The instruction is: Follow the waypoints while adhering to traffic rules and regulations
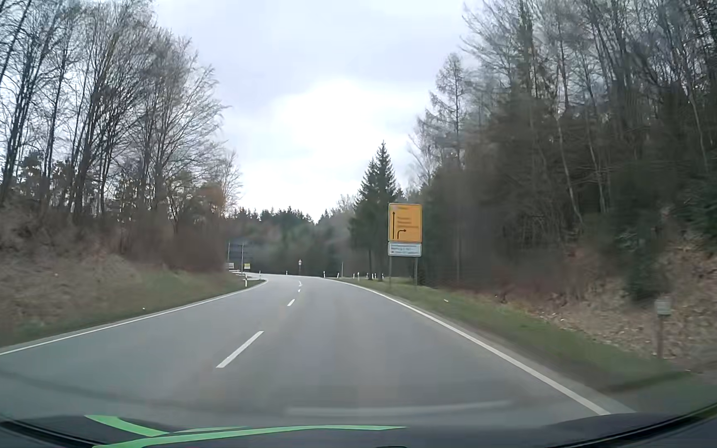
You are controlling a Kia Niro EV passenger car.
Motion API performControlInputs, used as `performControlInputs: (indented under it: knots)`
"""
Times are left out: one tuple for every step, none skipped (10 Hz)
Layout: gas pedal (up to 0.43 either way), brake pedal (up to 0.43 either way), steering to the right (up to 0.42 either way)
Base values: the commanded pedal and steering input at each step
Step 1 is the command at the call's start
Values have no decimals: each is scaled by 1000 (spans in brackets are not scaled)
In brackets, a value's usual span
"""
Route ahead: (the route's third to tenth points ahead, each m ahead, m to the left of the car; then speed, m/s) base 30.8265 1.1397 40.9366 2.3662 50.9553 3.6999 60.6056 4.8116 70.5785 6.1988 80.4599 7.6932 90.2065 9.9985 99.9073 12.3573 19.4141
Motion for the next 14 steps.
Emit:
performControlInputs:
  knots:
    - [118, 0, -13]
    - [118, 0, -13]
    - [118, 0, -13]
    - [118, 0, -13]
    - [118, 0, -13]
    - [118, 0, -13]
    - [118, 0, -13]
    - [118, 0, -13]
    - [118, 0, -12]
    - [118, 0, -13]
    - [118, 0, -12]
    - [118, 0, -13]
    - [118, 0, -13]
    - [110, 0, -12]
